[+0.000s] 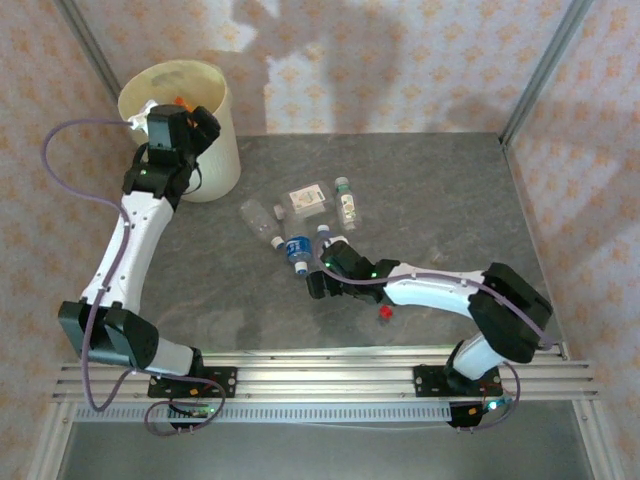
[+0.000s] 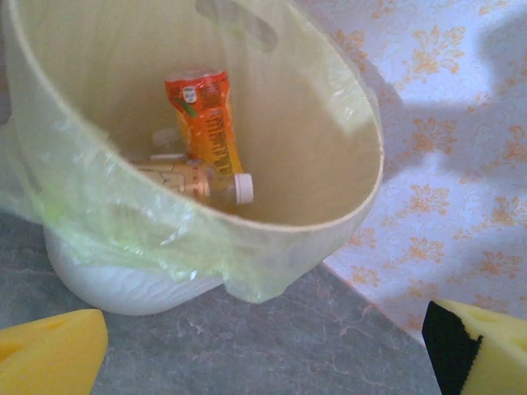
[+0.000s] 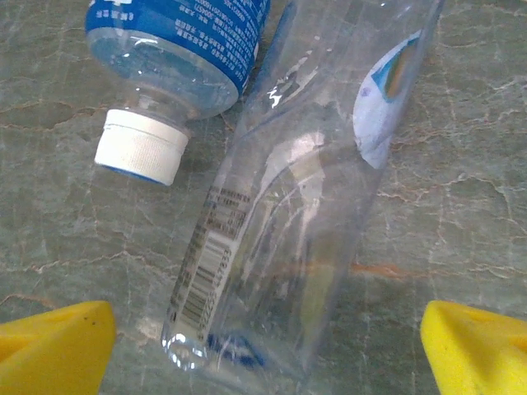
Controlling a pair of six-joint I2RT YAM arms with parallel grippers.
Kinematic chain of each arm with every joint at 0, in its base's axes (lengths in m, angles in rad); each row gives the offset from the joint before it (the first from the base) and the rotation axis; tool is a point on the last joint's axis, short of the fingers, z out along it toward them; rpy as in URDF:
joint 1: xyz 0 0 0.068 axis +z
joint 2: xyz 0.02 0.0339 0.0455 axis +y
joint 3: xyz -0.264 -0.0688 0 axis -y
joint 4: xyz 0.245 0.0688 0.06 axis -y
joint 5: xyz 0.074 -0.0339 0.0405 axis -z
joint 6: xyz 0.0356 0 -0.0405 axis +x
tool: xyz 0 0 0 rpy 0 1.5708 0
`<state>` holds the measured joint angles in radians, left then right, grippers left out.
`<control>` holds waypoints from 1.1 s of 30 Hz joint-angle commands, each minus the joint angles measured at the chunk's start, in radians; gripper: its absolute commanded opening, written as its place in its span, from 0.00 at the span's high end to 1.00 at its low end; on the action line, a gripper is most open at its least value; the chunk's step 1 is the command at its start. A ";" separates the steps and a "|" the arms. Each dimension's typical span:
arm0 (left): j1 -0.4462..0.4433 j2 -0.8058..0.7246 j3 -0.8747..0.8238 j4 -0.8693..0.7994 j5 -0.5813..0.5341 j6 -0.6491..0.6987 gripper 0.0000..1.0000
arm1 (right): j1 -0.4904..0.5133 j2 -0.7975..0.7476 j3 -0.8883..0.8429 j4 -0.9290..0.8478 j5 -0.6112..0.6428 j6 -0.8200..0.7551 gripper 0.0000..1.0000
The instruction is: Put the plastic bottles in the bin
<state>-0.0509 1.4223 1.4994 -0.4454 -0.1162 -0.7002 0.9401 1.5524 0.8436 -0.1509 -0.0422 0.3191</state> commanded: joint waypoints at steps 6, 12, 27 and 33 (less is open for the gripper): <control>-0.011 -0.066 -0.033 -0.018 -0.023 -0.041 0.00 | 0.020 0.108 0.062 -0.027 0.083 0.126 0.20; -0.018 -0.067 -0.047 -0.038 -0.022 -0.034 0.00 | 0.019 0.109 0.058 -0.046 0.136 0.144 0.37; -0.122 -0.064 -0.053 -0.018 -0.020 0.068 0.00 | 0.020 -0.096 0.019 -0.052 0.153 0.018 0.61; -0.145 -0.053 -0.080 -0.062 0.167 0.019 0.00 | 0.020 -0.196 0.012 0.022 0.085 -0.089 0.61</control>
<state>-0.1898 1.3712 1.4437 -0.4686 -0.0494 -0.6582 0.9550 1.3979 0.8696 -0.1791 0.0708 0.3092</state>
